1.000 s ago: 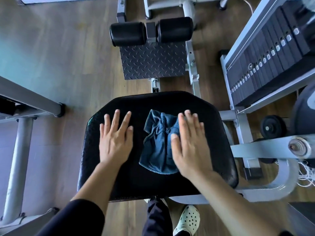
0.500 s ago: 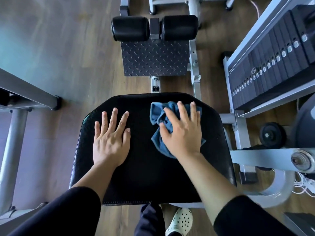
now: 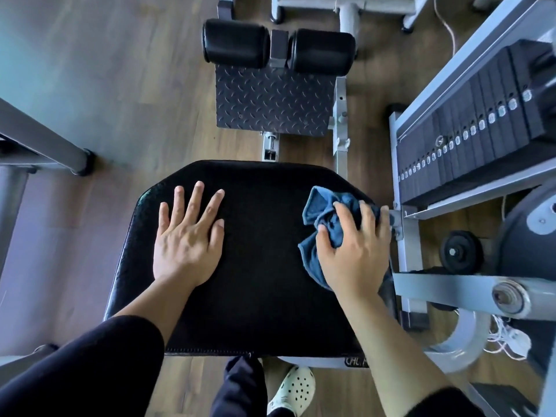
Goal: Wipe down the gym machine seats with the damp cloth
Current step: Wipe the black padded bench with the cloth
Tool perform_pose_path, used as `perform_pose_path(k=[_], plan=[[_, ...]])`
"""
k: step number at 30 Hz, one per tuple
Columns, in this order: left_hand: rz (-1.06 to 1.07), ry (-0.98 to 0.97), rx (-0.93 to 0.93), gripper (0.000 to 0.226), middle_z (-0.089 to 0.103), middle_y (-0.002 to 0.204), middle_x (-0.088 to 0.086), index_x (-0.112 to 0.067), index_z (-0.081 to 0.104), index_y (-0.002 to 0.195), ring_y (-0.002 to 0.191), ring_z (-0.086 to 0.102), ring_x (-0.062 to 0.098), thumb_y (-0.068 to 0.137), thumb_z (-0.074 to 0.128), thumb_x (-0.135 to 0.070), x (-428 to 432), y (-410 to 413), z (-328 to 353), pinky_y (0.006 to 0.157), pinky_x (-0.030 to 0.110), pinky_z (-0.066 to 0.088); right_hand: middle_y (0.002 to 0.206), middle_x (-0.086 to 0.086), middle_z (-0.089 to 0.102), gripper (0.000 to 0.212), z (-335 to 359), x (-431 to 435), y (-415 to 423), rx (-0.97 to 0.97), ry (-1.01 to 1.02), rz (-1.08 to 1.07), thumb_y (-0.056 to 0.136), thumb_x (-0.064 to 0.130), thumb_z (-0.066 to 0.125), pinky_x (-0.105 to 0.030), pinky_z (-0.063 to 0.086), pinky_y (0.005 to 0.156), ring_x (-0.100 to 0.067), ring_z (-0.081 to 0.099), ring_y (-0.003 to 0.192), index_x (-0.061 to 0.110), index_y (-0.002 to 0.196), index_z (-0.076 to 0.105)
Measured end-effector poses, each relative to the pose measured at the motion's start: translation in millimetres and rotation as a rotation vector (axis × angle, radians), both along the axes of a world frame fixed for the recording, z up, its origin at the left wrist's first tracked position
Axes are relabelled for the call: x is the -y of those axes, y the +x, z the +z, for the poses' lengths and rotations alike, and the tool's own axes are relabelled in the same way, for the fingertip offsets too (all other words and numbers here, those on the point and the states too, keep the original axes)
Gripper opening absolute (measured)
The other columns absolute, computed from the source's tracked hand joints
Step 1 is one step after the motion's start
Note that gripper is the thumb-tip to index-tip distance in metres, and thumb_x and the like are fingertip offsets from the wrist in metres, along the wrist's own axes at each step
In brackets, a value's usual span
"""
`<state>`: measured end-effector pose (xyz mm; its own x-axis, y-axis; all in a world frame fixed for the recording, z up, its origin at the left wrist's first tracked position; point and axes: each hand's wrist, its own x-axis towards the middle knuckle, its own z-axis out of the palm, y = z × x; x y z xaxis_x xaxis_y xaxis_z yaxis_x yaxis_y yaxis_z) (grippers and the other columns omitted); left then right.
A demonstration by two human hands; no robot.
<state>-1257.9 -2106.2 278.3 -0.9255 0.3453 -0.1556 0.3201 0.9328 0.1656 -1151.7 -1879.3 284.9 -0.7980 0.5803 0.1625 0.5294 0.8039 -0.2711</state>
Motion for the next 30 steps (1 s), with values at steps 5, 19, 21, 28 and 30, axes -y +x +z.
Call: perform_pose_path(k=[5, 19, 21, 28, 30], plan=[[-0.003, 0.005, -0.003, 0.057, 0.006, 0.160, -0.006, -0.042, 0.013, 0.149, 0.147, -0.003, 0.023, 0.093, 0.016, -0.047, -0.4, -1.0, -0.2, 0.119, 0.042, -0.002, 0.126, -0.014, 0.053, 0.045, -8.3, -28.6, -33.3, 0.042, 0.042, -0.030, 0.087, 0.045, 0.049, -0.055, 0.044, 0.094, -0.046, 0.042, 0.121, 0.022, 0.124, 0.059], [-0.007, 0.017, -0.012, 0.056, 0.009, 0.160, -0.005, -0.042, 0.016, 0.149, 0.147, -0.001, 0.025, 0.093, 0.018, -0.046, 0.0, -0.8, -0.8, 0.119, 0.044, 0.001, 0.127, -0.012, 0.050, 0.043, -4.4, -30.3, -12.7, 0.072, -0.015, -0.204, 0.085, 0.048, 0.053, -0.033, 0.037, 0.063, -0.038, 0.051, 0.104, 0.028, 0.123, 0.056], [-0.008, 0.004, -0.010, 0.056, 0.008, 0.160, -0.005, -0.042, 0.015, 0.149, 0.147, -0.002, 0.024, 0.093, 0.018, -0.046, -0.3, -1.0, -1.0, 0.119, 0.044, 0.000, 0.127, -0.012, 0.049, 0.044, -4.7, -36.6, -21.3, 0.090, -0.040, -0.217, 0.086, 0.049, 0.053, -0.033, 0.036, 0.064, -0.038, 0.051, 0.104, 0.028, 0.125, 0.054], [-0.013, -0.005, -0.004, 0.056, 0.006, 0.160, -0.006, -0.043, 0.012, 0.149, 0.147, -0.004, 0.023, 0.093, 0.018, -0.046, -0.3, -1.9, -0.6, 0.119, 0.043, -0.002, 0.118, -0.011, 0.055, 0.044, 1.6, -27.8, 24.3, 0.036, -0.062, -0.213, 0.086, 0.050, 0.052, -0.037, 0.049, 0.063, -0.034, 0.058, 0.093, 0.029, 0.125, 0.054], [-0.012, 0.009, -0.002, 0.055, 0.007, 0.160, -0.005, -0.043, 0.014, 0.149, 0.147, -0.003, 0.024, 0.095, 0.020, -0.045, -0.2, -2.1, -0.8, 0.119, 0.044, -0.001, 0.115, -0.008, 0.057, 0.046, 5.6, -21.4, 49.3, 0.036, -0.073, -0.221, 0.085, 0.052, 0.051, -0.036, 0.049, 0.061, -0.032, 0.060, 0.089, 0.029, 0.125, 0.053]])
